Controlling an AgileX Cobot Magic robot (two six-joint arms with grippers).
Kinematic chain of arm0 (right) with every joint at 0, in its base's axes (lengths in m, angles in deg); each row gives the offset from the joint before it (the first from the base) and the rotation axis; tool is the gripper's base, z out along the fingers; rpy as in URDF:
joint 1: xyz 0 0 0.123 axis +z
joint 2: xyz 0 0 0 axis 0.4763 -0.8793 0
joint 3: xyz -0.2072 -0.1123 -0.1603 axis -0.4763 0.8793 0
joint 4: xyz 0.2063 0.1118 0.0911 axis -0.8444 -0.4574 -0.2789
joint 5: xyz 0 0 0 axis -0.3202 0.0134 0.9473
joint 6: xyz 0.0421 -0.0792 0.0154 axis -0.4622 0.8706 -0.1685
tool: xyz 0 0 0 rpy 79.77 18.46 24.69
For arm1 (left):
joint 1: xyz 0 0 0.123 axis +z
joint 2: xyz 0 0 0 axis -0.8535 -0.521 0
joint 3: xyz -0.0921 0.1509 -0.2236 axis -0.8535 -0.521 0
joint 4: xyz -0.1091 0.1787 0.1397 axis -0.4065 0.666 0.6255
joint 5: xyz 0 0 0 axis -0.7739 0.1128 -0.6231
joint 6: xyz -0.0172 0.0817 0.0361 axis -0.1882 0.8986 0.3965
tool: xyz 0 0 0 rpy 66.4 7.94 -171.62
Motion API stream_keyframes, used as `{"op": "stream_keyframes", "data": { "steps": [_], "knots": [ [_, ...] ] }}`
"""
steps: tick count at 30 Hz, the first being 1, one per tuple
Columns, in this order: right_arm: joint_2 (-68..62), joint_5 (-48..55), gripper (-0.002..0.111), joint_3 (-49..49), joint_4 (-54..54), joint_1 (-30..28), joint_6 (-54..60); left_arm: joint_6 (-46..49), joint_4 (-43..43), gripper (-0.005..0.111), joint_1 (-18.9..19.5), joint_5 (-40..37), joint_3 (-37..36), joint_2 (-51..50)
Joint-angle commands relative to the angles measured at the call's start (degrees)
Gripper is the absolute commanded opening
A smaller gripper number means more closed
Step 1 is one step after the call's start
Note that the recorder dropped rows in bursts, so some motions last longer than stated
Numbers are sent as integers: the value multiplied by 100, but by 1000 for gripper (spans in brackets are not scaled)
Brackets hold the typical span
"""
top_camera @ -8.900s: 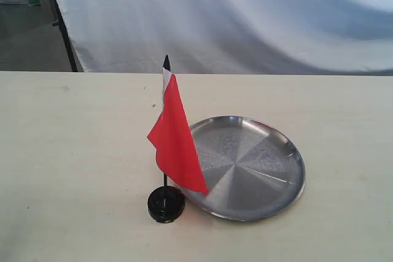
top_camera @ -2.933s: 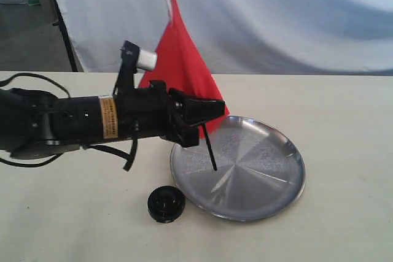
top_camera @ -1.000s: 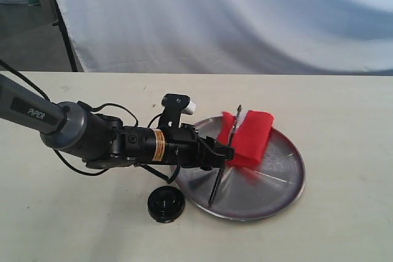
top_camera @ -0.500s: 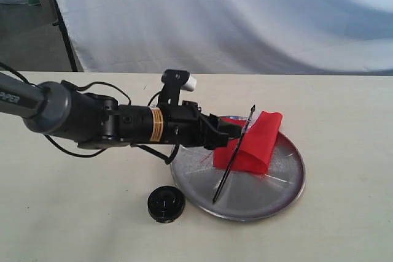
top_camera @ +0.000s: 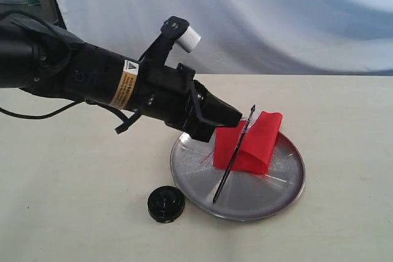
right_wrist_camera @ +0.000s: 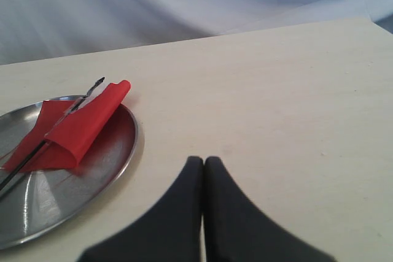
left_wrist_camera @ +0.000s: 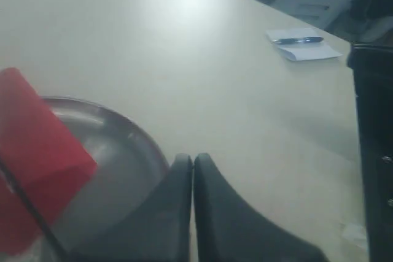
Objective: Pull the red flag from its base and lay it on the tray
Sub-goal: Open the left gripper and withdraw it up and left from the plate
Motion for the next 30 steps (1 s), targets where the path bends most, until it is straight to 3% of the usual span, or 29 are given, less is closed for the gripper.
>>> {"op": "stream_keyframes", "data": {
  "steps": [1, 8, 20, 30],
  "knots": [
    [34, -9, -1, 17, 15, -33, -8, -280, 236, 0, -23, 314, -445, 487],
    [34, -9, -1, 17, 15, -33, -8, -280, 236, 0, -23, -363, -1480, 1614],
    [34, -29, -1, 17, 15, -33, -6, -38, -106, 0, -23, -272, -3405, 4880],
    [34, -29, -1, 17, 15, -33, -6, -38, 31, 0, -23, -259, -4266, 7292]
  ]
}}
